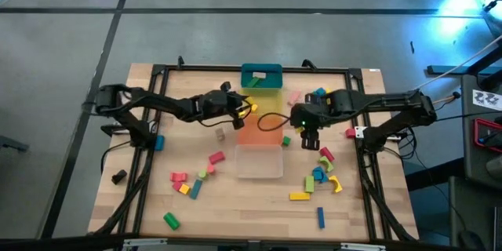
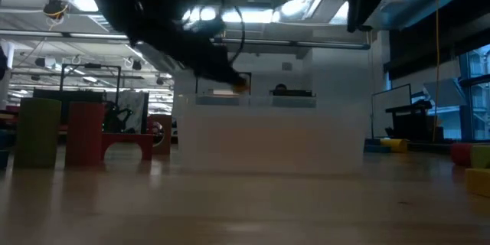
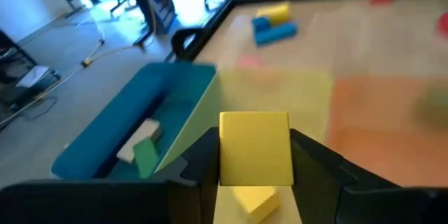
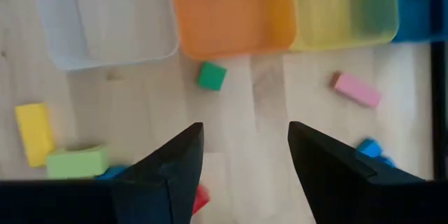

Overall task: Sort blocks by size
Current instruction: Put the yellow square block into the yellow bin, then put the light green arch block into the orange bin

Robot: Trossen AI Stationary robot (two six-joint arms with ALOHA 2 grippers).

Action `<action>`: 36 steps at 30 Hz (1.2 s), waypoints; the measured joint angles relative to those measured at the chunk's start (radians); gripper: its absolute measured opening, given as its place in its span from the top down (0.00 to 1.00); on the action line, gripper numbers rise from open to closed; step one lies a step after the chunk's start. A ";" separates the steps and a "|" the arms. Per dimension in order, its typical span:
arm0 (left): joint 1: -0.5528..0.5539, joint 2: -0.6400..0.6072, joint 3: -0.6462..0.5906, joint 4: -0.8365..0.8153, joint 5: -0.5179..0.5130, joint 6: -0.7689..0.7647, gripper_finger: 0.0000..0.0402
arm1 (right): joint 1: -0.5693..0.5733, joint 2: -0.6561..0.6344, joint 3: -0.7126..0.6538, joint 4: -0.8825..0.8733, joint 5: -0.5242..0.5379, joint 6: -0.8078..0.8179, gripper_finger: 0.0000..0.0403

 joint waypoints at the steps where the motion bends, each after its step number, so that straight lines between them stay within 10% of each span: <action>1: 0.008 0.020 0.000 0.010 0.000 0.010 0.69 | 0.014 0.000 0.000 -0.012 0.002 0.033 0.48; 16: 0.039 0.127 0.068 0.095 -0.004 0.014 0.55 | 0.202 0.000 -0.014 -0.041 0.004 0.556 0.48; 36: 0.012 0.116 0.204 0.087 -0.003 0.143 0.48 | 0.374 0.001 -0.435 0.101 -0.019 1.182 0.48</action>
